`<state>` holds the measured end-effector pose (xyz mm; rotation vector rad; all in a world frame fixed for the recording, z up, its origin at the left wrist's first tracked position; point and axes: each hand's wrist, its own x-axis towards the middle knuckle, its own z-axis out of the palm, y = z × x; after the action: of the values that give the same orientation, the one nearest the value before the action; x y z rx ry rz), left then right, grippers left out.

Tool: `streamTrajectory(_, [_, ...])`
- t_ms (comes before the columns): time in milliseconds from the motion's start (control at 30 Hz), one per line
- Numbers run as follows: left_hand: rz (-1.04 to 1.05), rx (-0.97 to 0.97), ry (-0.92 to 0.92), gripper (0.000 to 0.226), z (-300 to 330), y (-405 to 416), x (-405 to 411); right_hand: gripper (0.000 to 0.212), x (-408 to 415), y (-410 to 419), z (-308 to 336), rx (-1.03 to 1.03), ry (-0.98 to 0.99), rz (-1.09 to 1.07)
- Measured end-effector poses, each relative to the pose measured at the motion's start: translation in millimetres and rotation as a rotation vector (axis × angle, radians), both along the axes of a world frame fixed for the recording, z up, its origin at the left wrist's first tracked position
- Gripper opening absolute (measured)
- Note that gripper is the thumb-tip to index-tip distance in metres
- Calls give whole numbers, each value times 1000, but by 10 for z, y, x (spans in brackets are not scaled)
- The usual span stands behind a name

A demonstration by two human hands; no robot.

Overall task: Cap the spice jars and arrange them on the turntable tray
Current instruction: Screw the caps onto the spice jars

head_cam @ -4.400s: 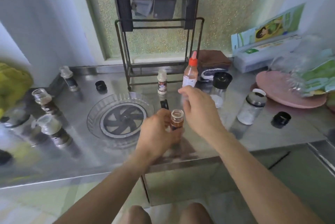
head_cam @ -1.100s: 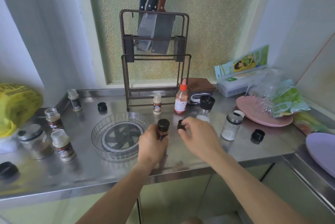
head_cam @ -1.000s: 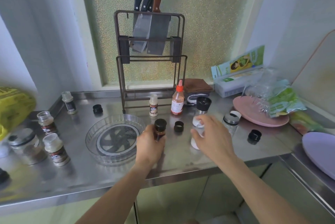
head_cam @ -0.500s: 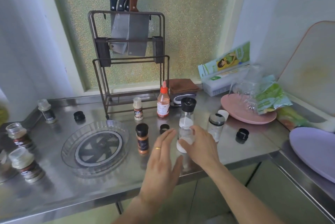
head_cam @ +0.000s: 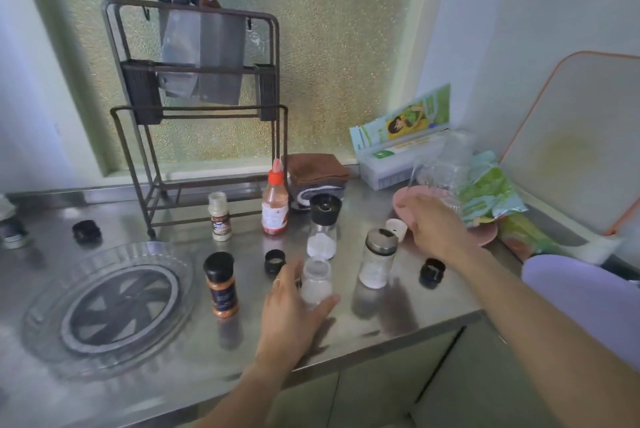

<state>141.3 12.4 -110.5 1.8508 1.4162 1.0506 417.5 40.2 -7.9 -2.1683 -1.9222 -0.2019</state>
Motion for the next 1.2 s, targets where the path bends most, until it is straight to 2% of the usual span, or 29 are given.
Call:
streamTrajectory(100, [5,12,-16,62,-16,9,6,33,149,356,-229,-218,-282,145])
streamTrajectory(200, [0,38,-28,53,-38,33,11,46,145,596,-385,-338,-455,228])
streamTrajectory(367, [-17,19,-44,52,-69,79,10,41,125,799,-471,-441,-576,210])
streamTrajectory(500, [-19,3,-37,55,-49,75,8,36,54,691,-300,-328,-610,169])
streamTrajectory(567, [-19,-4,-38,54,-44,67,1,33,4,567,-82,-136,-514,110])
streamTrajectory(700, [-6,-2,-48,58,-24,50,-4,41,-400,148,455,255,60,163])
streamTrajectory(767, [-8,-7,-56,62,-11,29,-13,45,-788,-102,613,271,304,285])
streamTrajectory(867, [-33,-27,-52,64,12,-7,-41,45,-1263,-372,534,98,549,362])
streamTrajectory(967, [-64,-63,-74,60,29,-60,-131,40,-1471,-456,324,-16,600,340])
streamTrajectory(1067, [-112,-55,-66,50,22,-117,-236,46,-1508,-485,190,-109,606,333])
streamTrajectory(1200, [-145,-53,-92,50,14,-166,-301,49,-1503,-485,192,-204,382,352])
